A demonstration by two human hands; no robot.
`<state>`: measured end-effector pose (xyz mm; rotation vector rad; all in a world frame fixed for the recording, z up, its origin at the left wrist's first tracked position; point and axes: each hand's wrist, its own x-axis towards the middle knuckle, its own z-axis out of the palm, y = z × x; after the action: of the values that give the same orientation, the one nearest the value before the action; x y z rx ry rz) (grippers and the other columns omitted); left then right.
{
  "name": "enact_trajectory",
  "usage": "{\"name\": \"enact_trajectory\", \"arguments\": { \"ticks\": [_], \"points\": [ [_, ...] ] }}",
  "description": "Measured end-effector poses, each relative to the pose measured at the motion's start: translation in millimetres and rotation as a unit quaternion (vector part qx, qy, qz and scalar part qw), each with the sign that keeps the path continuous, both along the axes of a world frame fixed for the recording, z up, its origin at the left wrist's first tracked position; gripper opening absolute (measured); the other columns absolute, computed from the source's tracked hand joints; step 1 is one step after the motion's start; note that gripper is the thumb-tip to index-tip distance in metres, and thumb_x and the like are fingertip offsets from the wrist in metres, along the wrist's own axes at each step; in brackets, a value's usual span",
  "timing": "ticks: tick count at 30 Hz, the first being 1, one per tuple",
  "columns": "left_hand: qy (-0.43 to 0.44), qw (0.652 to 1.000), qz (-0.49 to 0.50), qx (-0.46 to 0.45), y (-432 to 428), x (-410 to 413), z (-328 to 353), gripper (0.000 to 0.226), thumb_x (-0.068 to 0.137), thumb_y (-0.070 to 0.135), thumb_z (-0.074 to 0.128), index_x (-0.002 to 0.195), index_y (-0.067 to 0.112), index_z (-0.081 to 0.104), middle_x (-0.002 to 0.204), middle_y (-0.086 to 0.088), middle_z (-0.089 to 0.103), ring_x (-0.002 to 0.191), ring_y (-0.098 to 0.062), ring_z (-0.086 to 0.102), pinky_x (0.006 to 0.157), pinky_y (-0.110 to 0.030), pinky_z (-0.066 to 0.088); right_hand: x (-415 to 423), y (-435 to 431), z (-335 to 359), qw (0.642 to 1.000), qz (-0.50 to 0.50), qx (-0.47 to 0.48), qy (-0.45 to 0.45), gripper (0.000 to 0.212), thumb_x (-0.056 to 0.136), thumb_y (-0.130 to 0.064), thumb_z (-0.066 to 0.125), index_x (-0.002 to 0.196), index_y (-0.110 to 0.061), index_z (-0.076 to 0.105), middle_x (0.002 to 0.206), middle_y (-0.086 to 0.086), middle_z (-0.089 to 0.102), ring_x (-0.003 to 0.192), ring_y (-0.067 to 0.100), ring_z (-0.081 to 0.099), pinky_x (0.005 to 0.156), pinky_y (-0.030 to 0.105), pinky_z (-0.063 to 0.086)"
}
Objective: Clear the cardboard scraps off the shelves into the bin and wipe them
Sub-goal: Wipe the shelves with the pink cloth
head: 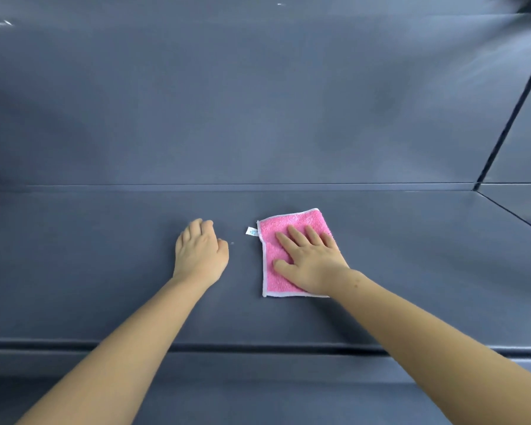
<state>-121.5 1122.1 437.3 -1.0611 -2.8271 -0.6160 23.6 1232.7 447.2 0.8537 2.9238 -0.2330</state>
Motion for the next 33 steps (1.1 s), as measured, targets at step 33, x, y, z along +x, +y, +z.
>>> {"name": "enact_trajectory", "arguments": {
  "ticks": [33],
  "points": [
    [0.014,0.999,0.024,0.046,4.3,-4.6,-5.0,0.047,0.097,0.022,0.028,0.142,0.008,0.024,0.155,-0.009,0.012,0.144,-0.022,0.011,0.117,-0.033,0.005,-123.4,22.0,0.1,0.999,0.037,-0.002,-0.002,0.061,0.095,-0.052,0.020,0.149,-0.031,0.004,0.160,-0.005,-0.003,0.147,0.026,-0.005,0.119,0.046,-0.003]
  ]
}}
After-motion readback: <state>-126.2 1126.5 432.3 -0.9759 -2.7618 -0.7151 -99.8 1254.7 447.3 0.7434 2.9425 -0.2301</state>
